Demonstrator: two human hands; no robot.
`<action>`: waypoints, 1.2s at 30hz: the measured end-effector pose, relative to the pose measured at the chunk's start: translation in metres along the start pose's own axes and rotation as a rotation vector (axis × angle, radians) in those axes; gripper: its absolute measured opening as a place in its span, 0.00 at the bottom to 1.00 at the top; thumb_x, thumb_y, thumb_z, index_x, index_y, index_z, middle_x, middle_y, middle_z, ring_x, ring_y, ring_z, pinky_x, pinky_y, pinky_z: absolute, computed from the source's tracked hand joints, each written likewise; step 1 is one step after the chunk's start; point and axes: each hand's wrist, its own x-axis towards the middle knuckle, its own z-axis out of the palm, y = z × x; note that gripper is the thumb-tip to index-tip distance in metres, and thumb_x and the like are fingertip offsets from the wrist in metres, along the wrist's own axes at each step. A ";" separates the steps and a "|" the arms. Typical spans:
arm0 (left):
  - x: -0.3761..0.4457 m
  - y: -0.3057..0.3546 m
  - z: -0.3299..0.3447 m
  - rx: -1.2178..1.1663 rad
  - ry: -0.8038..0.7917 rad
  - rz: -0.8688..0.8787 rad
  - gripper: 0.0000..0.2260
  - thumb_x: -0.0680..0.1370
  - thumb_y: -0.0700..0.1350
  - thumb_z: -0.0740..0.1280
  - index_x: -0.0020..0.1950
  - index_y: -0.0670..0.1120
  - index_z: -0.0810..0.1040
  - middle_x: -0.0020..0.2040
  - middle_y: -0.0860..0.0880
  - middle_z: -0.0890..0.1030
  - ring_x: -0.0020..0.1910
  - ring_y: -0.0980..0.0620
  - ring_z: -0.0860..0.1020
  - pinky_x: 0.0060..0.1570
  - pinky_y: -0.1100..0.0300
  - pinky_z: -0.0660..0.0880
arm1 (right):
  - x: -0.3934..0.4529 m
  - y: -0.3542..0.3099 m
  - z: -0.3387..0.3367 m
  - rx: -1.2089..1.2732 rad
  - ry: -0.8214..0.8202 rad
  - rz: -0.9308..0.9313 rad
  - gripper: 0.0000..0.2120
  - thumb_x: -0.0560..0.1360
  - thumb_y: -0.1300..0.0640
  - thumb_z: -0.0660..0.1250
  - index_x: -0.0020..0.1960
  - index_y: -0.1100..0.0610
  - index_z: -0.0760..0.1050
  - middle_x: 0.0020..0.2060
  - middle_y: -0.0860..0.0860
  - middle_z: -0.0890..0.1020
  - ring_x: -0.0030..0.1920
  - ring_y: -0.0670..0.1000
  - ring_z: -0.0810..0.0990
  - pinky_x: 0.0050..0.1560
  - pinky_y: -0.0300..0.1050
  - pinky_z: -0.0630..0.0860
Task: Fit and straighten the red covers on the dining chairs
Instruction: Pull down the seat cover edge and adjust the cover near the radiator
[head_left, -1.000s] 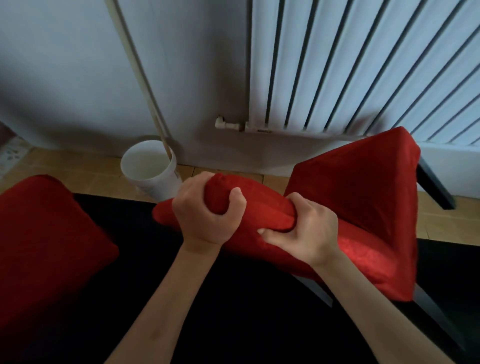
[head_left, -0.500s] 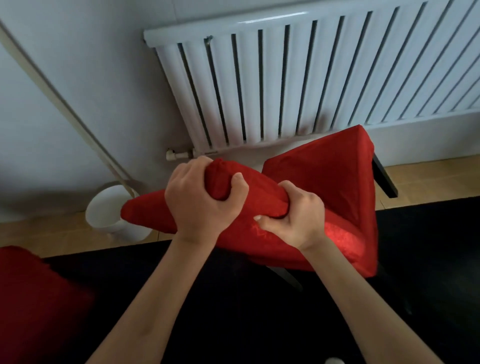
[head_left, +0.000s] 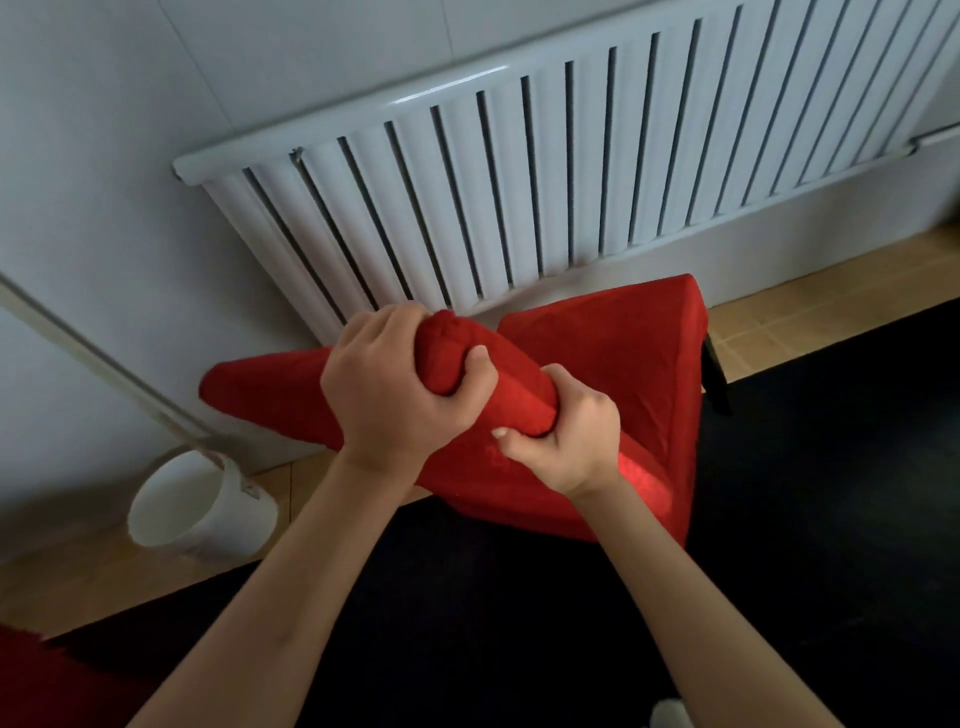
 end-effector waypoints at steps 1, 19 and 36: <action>0.002 0.003 0.001 -0.006 -0.007 0.031 0.18 0.69 0.54 0.64 0.37 0.38 0.78 0.33 0.45 0.79 0.34 0.44 0.78 0.34 0.58 0.72 | -0.002 0.001 -0.001 0.005 0.030 0.012 0.35 0.59 0.28 0.62 0.41 0.61 0.77 0.30 0.47 0.78 0.30 0.51 0.78 0.31 0.46 0.72; 0.034 0.063 0.035 -0.043 -0.058 0.239 0.19 0.68 0.56 0.64 0.36 0.39 0.78 0.33 0.44 0.80 0.34 0.42 0.78 0.33 0.52 0.74 | -0.004 0.023 -0.038 0.055 0.347 0.089 0.48 0.63 0.19 0.50 0.45 0.63 0.79 0.31 0.50 0.79 0.30 0.53 0.78 0.32 0.42 0.70; -0.023 0.092 0.023 -0.052 -0.061 0.313 0.20 0.68 0.56 0.64 0.37 0.38 0.79 0.34 0.44 0.80 0.34 0.42 0.79 0.37 0.53 0.74 | -0.062 0.040 -0.057 0.106 0.321 0.079 0.48 0.65 0.20 0.53 0.48 0.66 0.79 0.36 0.54 0.82 0.35 0.54 0.81 0.37 0.50 0.78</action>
